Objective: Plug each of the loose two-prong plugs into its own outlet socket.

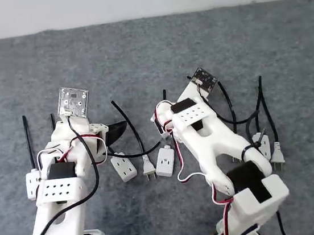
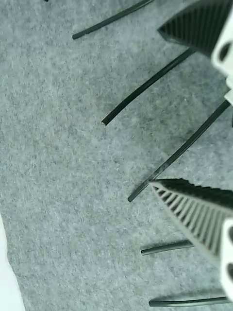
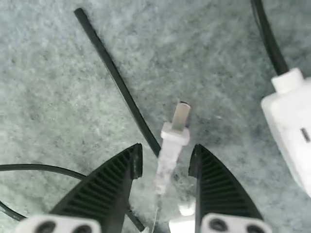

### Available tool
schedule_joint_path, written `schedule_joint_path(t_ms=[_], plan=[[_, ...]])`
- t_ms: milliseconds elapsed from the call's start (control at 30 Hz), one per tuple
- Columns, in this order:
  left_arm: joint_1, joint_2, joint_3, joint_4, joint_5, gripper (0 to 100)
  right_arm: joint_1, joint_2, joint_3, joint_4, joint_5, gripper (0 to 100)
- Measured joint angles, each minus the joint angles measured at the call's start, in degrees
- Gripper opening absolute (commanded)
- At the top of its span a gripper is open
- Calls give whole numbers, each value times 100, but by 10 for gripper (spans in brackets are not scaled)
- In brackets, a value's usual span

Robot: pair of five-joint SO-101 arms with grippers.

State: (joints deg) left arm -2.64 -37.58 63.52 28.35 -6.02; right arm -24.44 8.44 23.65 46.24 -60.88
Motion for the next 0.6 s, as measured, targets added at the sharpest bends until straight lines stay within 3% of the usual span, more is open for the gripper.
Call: schedule_joint_path(t_ms=[600], plan=[[0, 0, 0, 0, 0, 412, 0, 0, -18, -35, 0, 165]])
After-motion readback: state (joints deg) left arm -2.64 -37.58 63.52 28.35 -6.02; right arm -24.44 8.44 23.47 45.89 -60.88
